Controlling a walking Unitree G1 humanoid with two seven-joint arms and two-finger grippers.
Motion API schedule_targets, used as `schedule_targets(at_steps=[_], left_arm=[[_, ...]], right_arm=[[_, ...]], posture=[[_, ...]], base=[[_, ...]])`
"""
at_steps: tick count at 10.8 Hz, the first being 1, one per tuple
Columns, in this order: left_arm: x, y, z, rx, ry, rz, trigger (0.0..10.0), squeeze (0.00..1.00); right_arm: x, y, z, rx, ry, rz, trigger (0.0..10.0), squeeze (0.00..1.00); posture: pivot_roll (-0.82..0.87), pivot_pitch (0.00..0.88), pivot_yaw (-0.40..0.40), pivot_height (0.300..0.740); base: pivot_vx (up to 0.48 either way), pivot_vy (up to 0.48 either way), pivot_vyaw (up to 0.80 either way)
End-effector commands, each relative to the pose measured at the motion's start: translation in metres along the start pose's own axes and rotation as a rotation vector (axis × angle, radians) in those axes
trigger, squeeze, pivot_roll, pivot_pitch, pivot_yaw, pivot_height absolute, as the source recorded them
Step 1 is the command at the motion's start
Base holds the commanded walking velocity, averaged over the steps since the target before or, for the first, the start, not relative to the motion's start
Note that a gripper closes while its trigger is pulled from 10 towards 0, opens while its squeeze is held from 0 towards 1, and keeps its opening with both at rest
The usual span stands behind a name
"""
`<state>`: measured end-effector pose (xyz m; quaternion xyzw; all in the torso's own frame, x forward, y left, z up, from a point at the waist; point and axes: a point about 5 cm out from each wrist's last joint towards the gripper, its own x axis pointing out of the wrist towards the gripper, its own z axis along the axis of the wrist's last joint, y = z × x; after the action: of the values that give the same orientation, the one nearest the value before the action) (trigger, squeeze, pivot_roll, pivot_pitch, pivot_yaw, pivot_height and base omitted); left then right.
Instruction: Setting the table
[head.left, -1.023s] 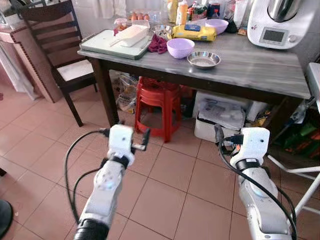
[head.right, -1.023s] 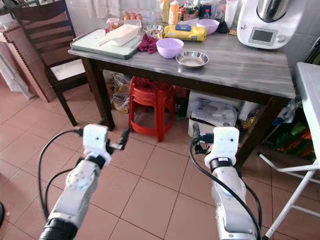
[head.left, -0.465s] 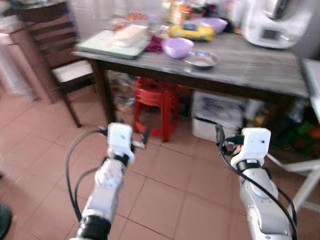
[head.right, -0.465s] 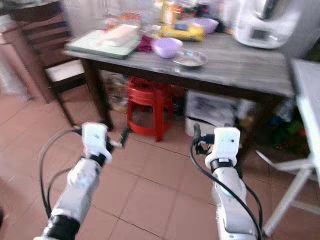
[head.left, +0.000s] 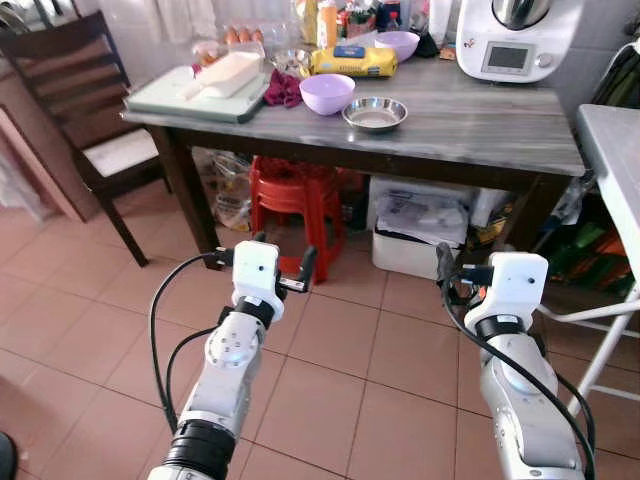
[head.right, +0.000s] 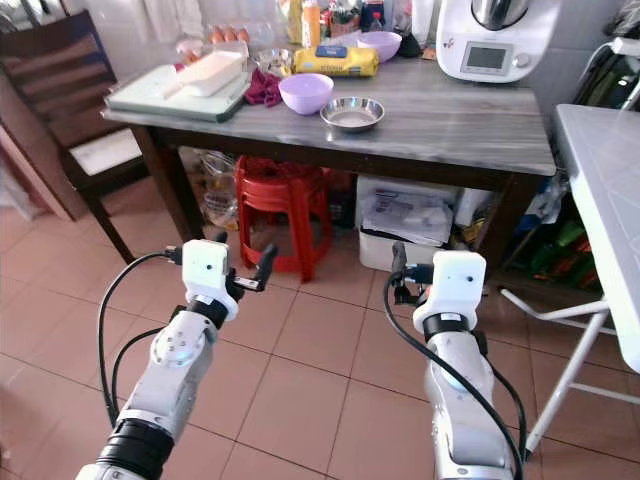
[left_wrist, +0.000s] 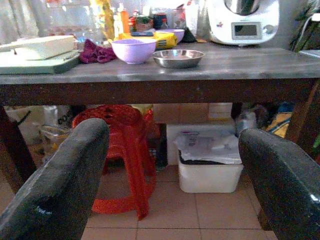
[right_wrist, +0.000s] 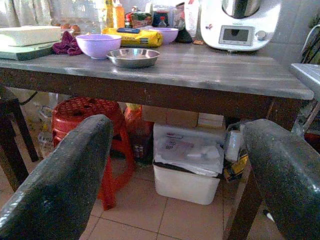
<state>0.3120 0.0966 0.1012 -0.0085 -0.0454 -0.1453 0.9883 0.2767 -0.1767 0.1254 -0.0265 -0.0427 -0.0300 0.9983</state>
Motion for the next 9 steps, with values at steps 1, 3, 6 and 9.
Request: schedule_targets(at_steps=[1,3,6,9], left_arm=[[0.0041,-0.0005,0.0044,-0.001,-0.018,-0.012,10.0,0.00],[0.0053,-0.0050,0.0040,-0.009,-0.019,-0.021,10.0,0.00],[0.0059,-0.0024,0.0050,-0.008,-0.024,-0.017,10.0,0.00],[0.0027,-0.0002,0.0030,-0.008,-0.020,-0.010,10.0,0.00]], right_arm=[[-0.0006,-0.0014,0.0062,-0.008,-0.024,-0.009,10.0,0.00],[0.0015,-0.0020,0.0076,-0.006,-0.028,-0.014,10.0,0.00],[0.0026,-0.0026,0.0078,-0.002,-0.028,-0.020,10.0,0.00],[-0.0024,-0.0035,0.0062,-0.001,-0.022,-0.022,10.0,0.00]], posture=[[-0.23,0.024,0.076,0.740],[-0.23,0.022,0.079,0.740],[-0.22,0.025,0.081,0.740],[-0.22,0.038,0.079,0.740]], base=[[0.000,-0.304,0.00],[0.000,-0.349,0.00],[0.000,-0.480,-0.45],[0.000,-0.480,-0.29]])
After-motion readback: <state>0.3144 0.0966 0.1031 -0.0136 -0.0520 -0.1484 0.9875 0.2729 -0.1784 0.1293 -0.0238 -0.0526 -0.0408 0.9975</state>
